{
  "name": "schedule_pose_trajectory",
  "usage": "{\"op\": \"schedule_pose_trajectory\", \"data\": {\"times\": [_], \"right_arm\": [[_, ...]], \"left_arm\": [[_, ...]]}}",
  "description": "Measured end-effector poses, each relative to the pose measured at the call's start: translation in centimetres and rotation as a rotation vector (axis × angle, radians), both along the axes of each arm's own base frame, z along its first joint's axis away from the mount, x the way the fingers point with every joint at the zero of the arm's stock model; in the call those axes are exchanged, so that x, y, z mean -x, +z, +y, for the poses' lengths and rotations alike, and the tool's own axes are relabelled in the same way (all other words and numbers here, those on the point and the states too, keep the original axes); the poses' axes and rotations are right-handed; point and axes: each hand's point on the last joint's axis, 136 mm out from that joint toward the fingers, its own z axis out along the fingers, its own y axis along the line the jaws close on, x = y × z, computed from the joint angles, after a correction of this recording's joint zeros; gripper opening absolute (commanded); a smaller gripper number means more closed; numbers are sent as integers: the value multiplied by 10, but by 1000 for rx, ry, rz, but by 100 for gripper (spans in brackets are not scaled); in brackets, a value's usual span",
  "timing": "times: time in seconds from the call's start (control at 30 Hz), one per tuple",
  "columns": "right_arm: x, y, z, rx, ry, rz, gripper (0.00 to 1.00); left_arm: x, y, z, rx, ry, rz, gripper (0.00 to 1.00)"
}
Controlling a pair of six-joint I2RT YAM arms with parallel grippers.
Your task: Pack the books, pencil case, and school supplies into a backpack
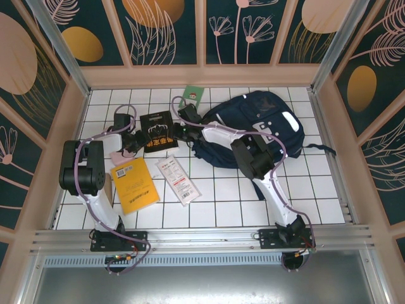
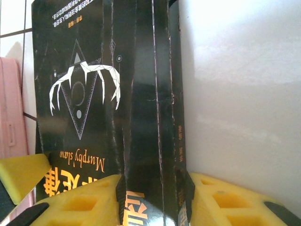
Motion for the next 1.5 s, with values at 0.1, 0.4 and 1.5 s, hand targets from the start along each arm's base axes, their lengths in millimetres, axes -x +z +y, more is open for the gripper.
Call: {"op": "schedule_pose_trajectory", "data": {"times": [0.1,0.4,1.5], "right_arm": [[1,1,0,-47,12,13,39],[12,9,7,-220,45,54,32],[45,59,6,-313,119,62,0]], "left_arm": [[0,0,0,7,2,-13,33],[1,1,12,-9,38,-26,33],[7,74,-23,139,-14,-93,90]]}}
